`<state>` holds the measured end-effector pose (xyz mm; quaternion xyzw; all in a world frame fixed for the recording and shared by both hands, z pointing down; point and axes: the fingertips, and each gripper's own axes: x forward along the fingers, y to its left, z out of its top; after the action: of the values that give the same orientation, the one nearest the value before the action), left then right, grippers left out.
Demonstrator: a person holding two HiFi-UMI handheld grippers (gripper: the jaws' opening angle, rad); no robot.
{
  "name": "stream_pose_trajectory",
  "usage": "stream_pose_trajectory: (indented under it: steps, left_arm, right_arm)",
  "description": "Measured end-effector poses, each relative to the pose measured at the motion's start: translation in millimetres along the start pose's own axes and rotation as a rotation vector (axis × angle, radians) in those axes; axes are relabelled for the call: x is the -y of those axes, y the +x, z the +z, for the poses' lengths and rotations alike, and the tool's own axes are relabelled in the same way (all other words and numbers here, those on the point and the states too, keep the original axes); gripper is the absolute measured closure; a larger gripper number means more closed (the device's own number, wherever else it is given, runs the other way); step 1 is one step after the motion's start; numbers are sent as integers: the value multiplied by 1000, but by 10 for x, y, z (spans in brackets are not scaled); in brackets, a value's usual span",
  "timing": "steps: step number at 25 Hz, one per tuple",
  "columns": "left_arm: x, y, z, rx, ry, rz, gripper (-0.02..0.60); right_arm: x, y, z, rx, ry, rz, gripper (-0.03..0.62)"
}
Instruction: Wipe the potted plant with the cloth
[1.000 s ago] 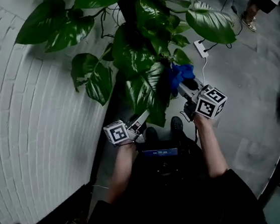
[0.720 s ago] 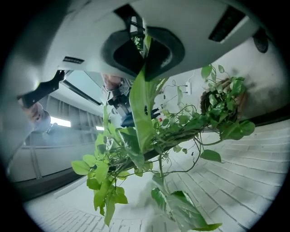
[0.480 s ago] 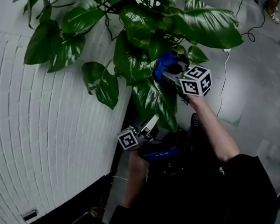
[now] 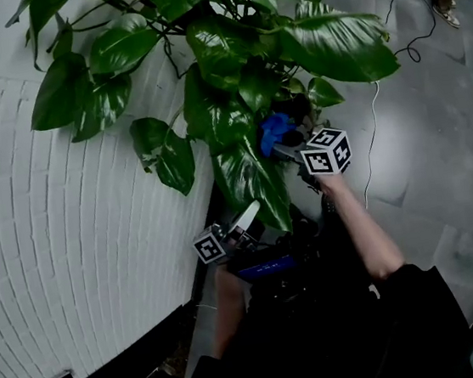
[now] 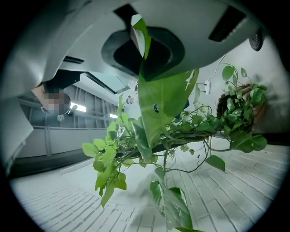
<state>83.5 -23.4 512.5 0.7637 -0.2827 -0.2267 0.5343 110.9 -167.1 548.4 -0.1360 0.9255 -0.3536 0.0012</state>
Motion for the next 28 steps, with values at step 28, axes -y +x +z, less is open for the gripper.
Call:
stream_pose_trajectory:
  steps: [28]
  left_arm:
    - [97, 164, -56, 18, -36, -59, 558]
  right_arm:
    - [-569, -1176, -908, -65, 44, 76, 485]
